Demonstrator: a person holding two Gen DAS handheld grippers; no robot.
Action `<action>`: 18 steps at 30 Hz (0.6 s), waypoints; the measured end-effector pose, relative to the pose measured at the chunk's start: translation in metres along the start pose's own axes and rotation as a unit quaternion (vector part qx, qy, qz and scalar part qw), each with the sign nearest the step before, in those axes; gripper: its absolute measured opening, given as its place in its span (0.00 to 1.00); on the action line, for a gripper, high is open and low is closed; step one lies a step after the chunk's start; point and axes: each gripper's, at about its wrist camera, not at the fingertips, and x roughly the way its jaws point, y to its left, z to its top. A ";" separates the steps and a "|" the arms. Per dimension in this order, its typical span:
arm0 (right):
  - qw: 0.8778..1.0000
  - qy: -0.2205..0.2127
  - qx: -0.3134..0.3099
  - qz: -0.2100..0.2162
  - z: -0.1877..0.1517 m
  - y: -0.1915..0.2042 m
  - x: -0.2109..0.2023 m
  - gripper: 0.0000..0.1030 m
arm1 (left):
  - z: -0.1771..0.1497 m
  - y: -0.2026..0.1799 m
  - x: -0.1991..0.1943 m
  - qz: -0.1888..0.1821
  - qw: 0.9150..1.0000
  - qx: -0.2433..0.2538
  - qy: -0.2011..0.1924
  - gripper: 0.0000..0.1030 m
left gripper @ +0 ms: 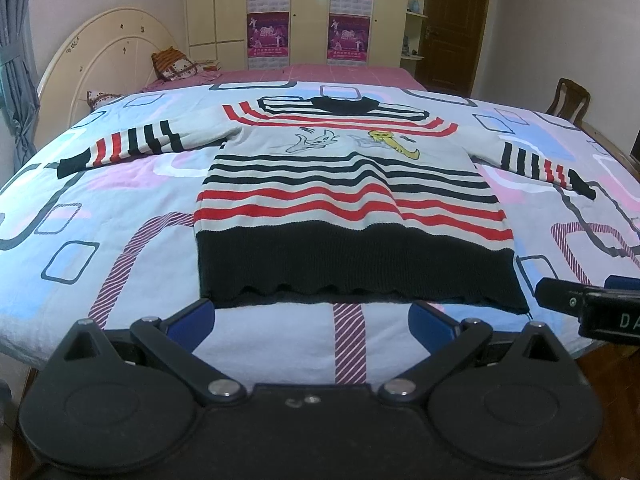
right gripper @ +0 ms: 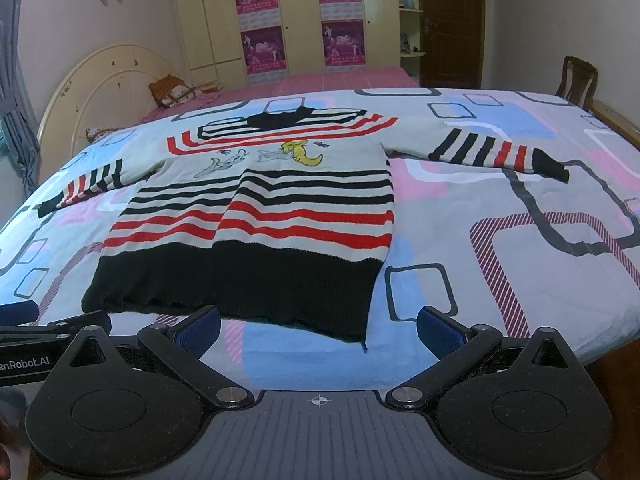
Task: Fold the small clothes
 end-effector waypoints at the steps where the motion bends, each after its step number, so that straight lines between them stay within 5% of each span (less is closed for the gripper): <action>1: 1.000 0.000 0.000 0.000 0.001 0.001 0.001 1.00 | 0.000 0.000 0.000 0.000 1.000 0.000 0.000 1.00; 18: 1.000 -0.002 0.001 0.001 0.001 -0.001 0.000 1.00 | 0.001 0.000 -0.001 0.001 1.000 0.004 0.000 1.00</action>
